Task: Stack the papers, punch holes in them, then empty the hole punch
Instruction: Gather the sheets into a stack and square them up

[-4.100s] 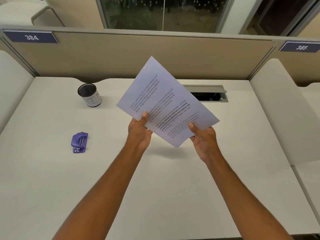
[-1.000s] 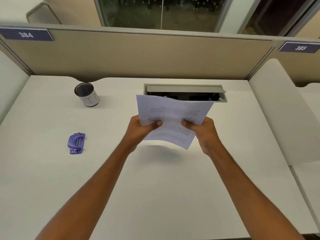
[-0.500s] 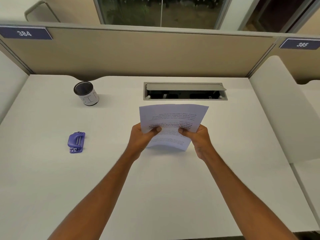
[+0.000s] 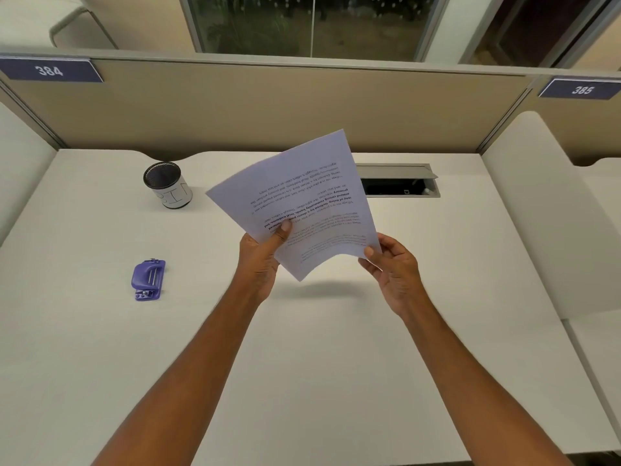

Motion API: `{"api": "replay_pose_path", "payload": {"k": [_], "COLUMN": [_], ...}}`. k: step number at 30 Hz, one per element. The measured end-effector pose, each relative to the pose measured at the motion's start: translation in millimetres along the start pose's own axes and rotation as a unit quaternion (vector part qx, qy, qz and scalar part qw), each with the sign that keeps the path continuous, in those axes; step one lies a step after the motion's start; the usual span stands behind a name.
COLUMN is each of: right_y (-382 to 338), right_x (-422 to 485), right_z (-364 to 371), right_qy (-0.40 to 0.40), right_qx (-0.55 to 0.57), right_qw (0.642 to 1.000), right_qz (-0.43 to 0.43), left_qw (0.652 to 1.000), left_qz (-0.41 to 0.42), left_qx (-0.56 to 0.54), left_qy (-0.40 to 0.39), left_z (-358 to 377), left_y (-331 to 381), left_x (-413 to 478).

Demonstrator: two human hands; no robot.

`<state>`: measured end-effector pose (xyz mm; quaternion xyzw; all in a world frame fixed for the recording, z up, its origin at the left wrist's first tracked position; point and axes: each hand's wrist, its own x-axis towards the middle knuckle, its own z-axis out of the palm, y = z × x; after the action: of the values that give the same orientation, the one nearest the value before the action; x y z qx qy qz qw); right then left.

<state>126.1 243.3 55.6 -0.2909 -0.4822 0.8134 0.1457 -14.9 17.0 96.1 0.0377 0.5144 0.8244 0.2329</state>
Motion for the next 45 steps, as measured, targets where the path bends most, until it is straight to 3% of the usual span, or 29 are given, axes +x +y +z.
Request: {"api": "replay_pose_path", "payload": {"k": [7,12,22,28,33,38,45], "right_y": [-2.2,3.0,-17.0,-32.1,-37.3,-31.5,-9.8], "right_x": [1.2,-3.0,-5.7,-1.6,-1.7,-2.3,-2.6], "right_z": [17.4,32.4,23.7,5.6,2.4,0.7,-16.7], "right_qy": [0.011,-0.022,0.003,0.01,0.019,0.013,0.002], "right_qx": [0.083,0.113,0.038,-0.038,-0.137,-0.19,-0.17], "right_qw": [0.996,0.993,0.999,0.998,0.988,0.978,0.984], "right_qz": [-0.02,0.002,-0.037,-0.054,-0.074,-0.081,-0.061], "left_qw": [0.998,0.997,0.996,0.997,0.971,0.973,0.972], "left_qz": [-0.003,-0.013,-0.022,-0.032,-0.034,-0.019,-0.023], "left_qx": [-0.06,-0.08,-0.077,0.062,0.228,0.224,0.232], "left_qy": [0.014,0.019,0.03,-0.01,-0.065,-0.05,-0.026], "left_z": [-0.3,4.1,-29.9,-76.4,-76.6,-69.9,-78.4], "left_y": [-0.3,-7.2,2.5,28.7,32.0,17.9,-7.3], "left_x": [1.7,-1.9,-7.4,5.6,9.1,9.1,1.5]}}
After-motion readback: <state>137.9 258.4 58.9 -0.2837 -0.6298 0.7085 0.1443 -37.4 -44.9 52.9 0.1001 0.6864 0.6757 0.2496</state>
